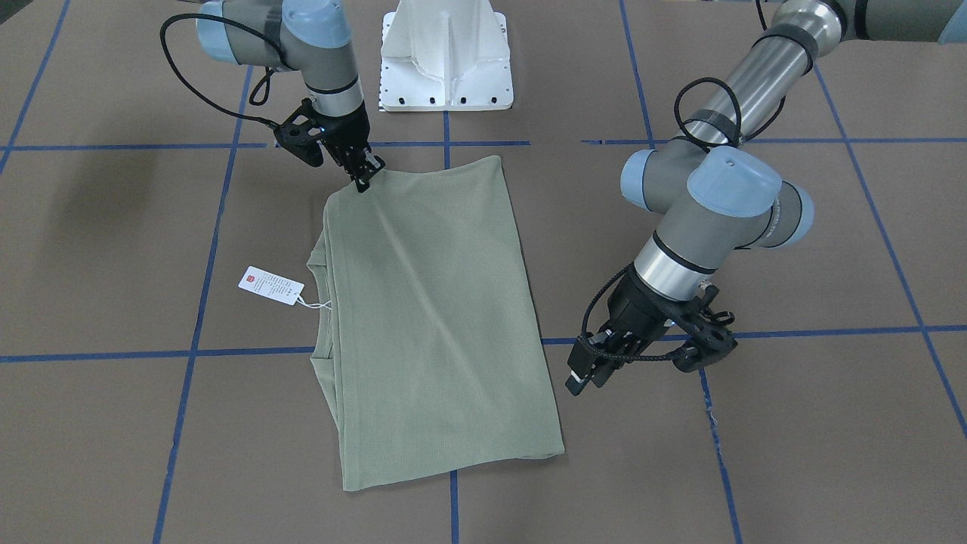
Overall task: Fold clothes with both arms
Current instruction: 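Lower the left gripper to the shirt's near corner beside the right gripper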
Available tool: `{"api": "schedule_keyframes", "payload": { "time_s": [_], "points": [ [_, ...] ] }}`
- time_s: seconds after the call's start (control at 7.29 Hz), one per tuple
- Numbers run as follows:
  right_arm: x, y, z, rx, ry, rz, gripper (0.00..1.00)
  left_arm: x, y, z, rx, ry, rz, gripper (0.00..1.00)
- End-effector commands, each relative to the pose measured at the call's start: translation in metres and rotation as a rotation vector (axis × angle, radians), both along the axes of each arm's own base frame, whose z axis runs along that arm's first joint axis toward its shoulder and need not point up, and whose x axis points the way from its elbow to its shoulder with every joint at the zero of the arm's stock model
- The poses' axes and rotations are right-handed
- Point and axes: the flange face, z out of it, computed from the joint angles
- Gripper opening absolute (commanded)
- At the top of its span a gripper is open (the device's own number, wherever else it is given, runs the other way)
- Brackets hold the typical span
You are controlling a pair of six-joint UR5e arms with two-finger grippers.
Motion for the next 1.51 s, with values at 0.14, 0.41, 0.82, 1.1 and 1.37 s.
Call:
{"api": "schedule_keyframes", "payload": {
  "time_s": [0.14,0.41,0.82,1.1,1.37],
  "points": [
    [-0.005,0.034,-0.010,-0.079,-0.036,0.036,0.00,0.034,0.135,-0.003,-0.138,0.149,0.043,0.55],
    [0.000,0.036,-0.008,-0.080,-0.035,0.034,0.00,0.044,0.249,-0.001,-0.223,0.096,0.061,0.56],
    [0.014,0.042,-0.003,-0.081,-0.035,0.030,0.00,0.104,0.355,0.006,-0.351,-0.018,0.113,0.56],
    [0.013,0.042,-0.002,-0.081,-0.033,0.029,0.00,0.129,0.403,0.011,-0.392,-0.030,0.176,0.57],
    [0.014,0.042,-0.003,-0.081,-0.035,0.029,0.00,0.131,0.404,0.009,-0.391,-0.027,0.179,0.55]
  ]
}}
